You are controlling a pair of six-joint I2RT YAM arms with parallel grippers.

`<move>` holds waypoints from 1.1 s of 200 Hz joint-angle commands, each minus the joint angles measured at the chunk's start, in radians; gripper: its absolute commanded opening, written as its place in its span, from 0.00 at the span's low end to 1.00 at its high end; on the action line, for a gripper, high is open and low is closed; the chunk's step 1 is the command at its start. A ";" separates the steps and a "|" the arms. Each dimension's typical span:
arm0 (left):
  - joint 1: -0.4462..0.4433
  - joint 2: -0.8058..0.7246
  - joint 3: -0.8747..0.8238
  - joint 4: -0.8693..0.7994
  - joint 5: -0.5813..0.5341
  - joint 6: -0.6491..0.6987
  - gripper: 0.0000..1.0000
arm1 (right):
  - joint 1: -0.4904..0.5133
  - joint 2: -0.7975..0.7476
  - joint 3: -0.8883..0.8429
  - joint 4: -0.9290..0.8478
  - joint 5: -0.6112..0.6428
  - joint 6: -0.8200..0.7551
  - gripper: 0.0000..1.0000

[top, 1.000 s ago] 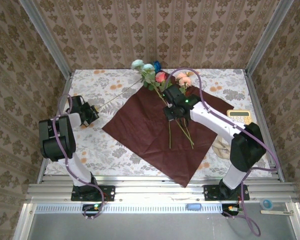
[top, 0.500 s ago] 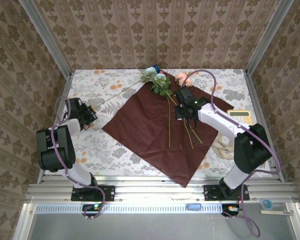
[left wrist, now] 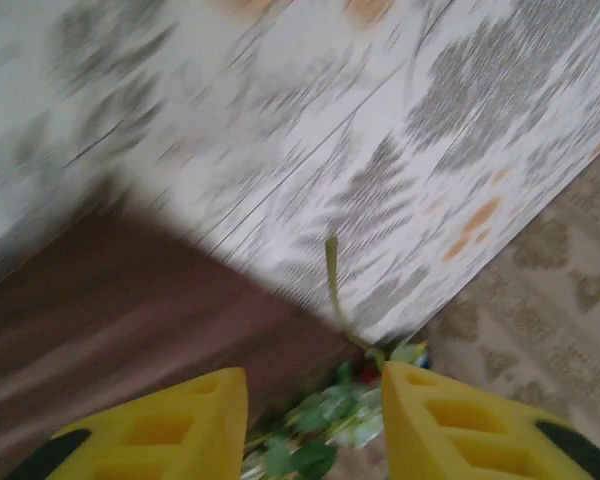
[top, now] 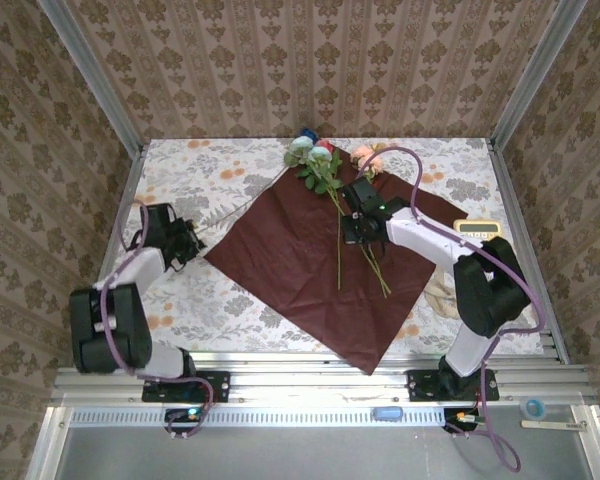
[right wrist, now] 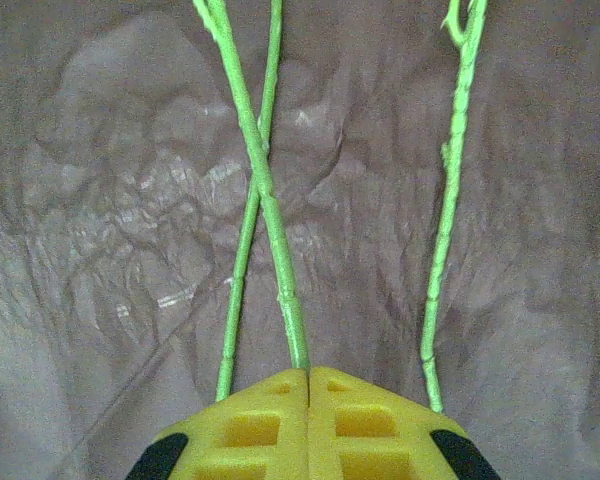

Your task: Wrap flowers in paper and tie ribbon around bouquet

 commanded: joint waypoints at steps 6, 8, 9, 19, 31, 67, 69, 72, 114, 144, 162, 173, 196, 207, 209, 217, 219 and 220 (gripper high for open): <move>-0.044 -0.174 -0.030 -0.401 -0.032 0.032 0.56 | 0.004 0.021 -0.011 0.014 -0.036 0.009 0.00; -0.044 -0.182 -0.030 -0.406 -0.031 0.042 0.56 | 0.004 0.023 -0.009 0.012 -0.037 0.008 0.00; -0.043 -0.186 -0.030 -0.407 -0.031 0.048 0.56 | 0.003 0.024 -0.009 0.012 -0.038 0.008 0.00; -0.034 -0.203 -0.014 -0.399 -0.022 0.146 0.55 | 0.003 0.030 -0.004 0.008 -0.040 0.007 0.00; 0.008 -0.153 0.059 -0.400 0.013 0.346 0.47 | 0.004 0.032 -0.001 0.006 -0.044 0.007 0.00; -0.018 0.330 0.645 -0.695 0.011 1.268 0.33 | 0.004 0.038 0.010 -0.006 -0.066 0.005 0.00; -0.027 0.356 0.677 -0.710 0.005 1.314 0.33 | 0.004 0.039 0.012 -0.008 -0.066 0.005 0.00; -0.039 0.388 0.719 -0.732 -0.010 1.367 0.33 | 0.005 0.039 0.015 -0.010 -0.070 0.005 0.00; -0.174 0.669 1.036 -0.853 -0.292 1.953 0.44 | 0.002 0.050 0.047 -0.045 -0.087 0.005 0.00; -0.204 0.771 1.107 -0.860 -0.341 2.072 0.45 | 0.002 0.072 0.076 -0.063 -0.096 0.013 0.00; -0.217 0.800 1.105 -0.845 -0.409 2.078 0.45 | 0.002 0.086 0.090 -0.068 -0.103 0.020 0.00; -0.221 0.824 1.115 -0.843 -0.397 2.080 0.45 | 0.003 0.090 0.095 -0.069 -0.109 0.026 0.00; -0.231 0.871 1.127 -0.845 -0.396 2.072 0.44 | 0.004 0.094 0.093 -0.065 -0.113 0.033 0.00; -0.236 0.892 1.132 -0.845 -0.393 2.068 0.44 | 0.003 0.094 0.091 -0.062 -0.114 0.037 0.00; -0.238 0.895 1.132 -0.845 -0.393 2.067 0.44 | 0.004 0.094 0.090 -0.062 -0.115 0.037 0.00; -0.238 0.910 1.137 -0.851 -0.395 2.065 0.43 | 0.004 0.093 0.088 -0.059 -0.115 0.037 0.00; -0.240 0.913 1.139 -0.852 -0.396 2.063 0.43 | 0.004 0.093 0.087 -0.059 -0.114 0.037 0.00; -0.241 0.915 1.140 -0.853 -0.397 2.063 0.43 | 0.003 0.093 0.087 -0.059 -0.114 0.037 0.00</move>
